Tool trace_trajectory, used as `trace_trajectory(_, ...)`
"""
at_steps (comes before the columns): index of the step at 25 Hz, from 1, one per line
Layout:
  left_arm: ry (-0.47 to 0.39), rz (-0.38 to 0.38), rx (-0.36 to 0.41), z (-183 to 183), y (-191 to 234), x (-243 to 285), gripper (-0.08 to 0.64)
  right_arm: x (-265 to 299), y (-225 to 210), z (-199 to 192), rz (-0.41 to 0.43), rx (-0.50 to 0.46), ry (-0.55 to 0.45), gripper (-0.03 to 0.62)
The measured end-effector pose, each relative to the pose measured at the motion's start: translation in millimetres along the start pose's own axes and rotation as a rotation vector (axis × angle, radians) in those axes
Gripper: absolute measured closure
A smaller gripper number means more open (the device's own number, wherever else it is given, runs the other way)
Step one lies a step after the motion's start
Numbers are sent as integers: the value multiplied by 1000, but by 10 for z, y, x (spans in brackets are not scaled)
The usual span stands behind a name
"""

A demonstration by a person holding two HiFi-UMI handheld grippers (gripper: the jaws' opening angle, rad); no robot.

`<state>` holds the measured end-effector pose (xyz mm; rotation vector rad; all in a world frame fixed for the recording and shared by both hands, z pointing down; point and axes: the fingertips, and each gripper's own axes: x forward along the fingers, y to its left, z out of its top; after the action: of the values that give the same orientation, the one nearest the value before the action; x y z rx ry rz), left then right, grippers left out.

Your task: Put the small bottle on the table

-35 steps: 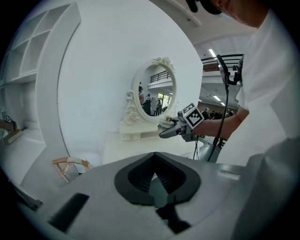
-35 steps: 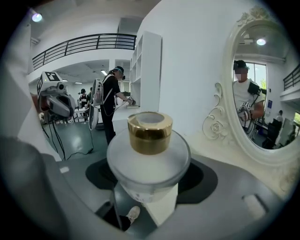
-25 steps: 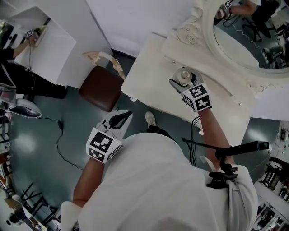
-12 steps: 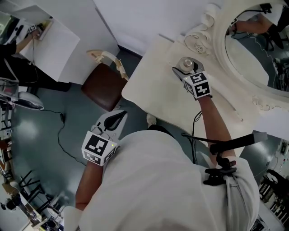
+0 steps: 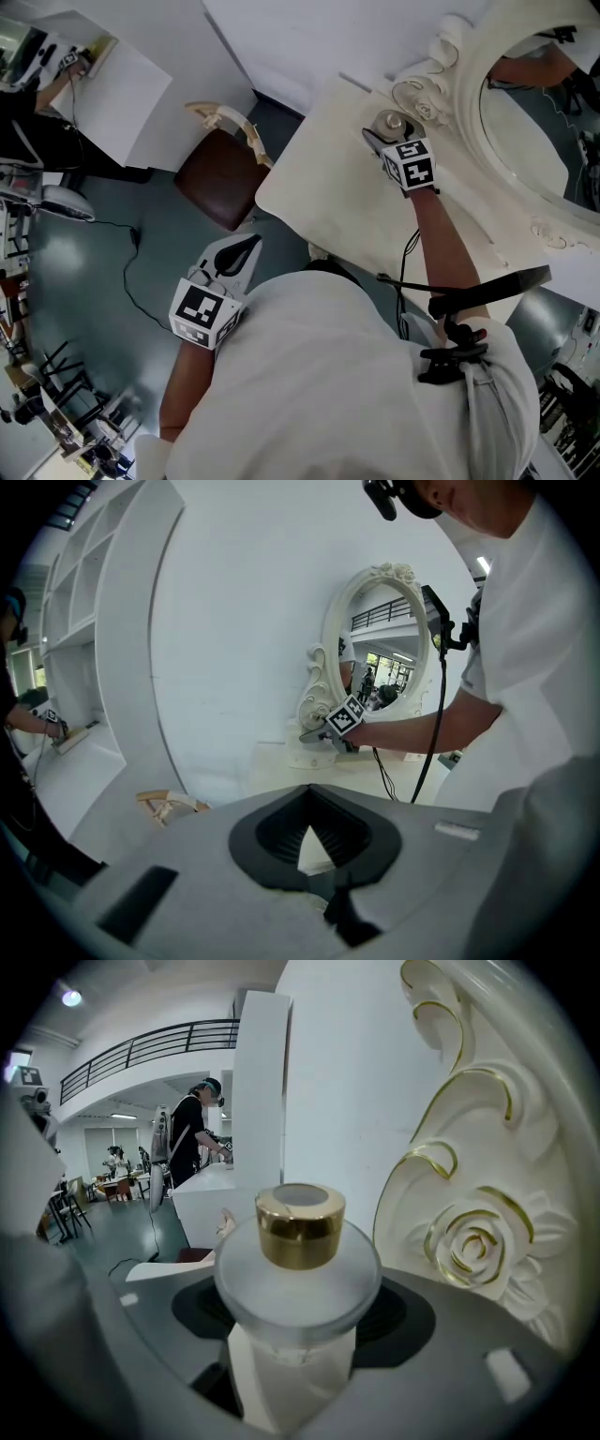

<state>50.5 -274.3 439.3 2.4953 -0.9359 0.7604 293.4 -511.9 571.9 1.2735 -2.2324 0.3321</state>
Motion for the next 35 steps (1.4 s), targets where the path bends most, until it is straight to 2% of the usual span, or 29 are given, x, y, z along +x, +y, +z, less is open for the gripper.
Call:
trace_trajectory(14,24,25,-17,64,127,76,557,322,-229,-61,-28,18,13,255)
trace_trajectory(35,13,14,-22,78,181,112,558,360,-238,-60,-11,13,43,252)
